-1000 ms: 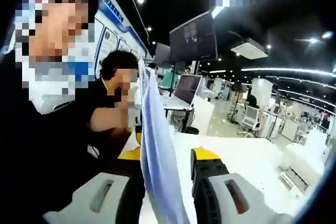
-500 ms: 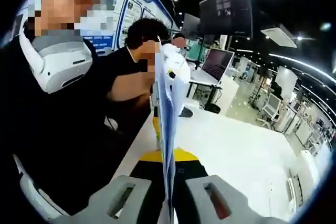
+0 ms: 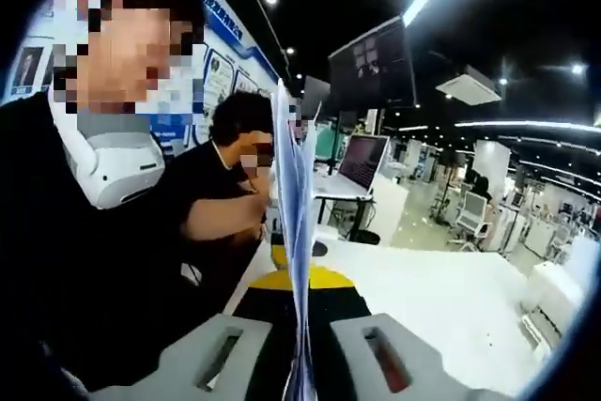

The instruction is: Organize the stack of printing papers by aligning and flattening the scattered papers on the table

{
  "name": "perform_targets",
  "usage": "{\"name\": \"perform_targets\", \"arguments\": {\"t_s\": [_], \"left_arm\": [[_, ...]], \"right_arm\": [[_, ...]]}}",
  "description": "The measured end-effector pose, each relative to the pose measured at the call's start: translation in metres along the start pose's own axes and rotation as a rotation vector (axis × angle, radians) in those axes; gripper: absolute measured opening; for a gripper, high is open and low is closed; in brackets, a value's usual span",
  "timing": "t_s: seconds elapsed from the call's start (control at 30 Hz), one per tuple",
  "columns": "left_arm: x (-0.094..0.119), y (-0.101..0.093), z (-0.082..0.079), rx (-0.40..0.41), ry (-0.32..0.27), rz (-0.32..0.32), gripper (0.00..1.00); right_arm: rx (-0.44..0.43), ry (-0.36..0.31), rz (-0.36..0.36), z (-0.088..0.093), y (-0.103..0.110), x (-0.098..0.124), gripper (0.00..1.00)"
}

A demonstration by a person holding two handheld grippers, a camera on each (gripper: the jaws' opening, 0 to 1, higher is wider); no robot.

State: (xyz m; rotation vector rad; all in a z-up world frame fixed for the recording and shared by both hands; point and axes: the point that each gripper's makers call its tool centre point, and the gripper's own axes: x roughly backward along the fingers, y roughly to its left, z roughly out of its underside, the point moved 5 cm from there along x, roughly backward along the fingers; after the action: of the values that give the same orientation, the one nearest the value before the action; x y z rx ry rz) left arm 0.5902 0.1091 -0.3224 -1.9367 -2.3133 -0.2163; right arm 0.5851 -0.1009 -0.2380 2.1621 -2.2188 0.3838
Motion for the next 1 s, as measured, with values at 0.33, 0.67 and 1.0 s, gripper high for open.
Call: {"name": "perform_targets", "arguments": {"t_s": [0.33,0.67,1.0], "left_arm": [[0.014,0.005,-0.02,0.093,-0.457,0.009,0.19],[0.012,0.011,-0.012,0.213,-0.693,0.01,0.21],[0.014,0.022,-0.007,0.285,-0.747,-0.017,0.22]], "right_arm": [[-0.076,-0.145,0.042,0.004,0.002,0.004,0.0],[-0.125,-0.226,0.07,0.014,0.005,0.004,0.0],[-0.152,-0.375,0.069,0.012,0.01,0.005,0.0]]}}
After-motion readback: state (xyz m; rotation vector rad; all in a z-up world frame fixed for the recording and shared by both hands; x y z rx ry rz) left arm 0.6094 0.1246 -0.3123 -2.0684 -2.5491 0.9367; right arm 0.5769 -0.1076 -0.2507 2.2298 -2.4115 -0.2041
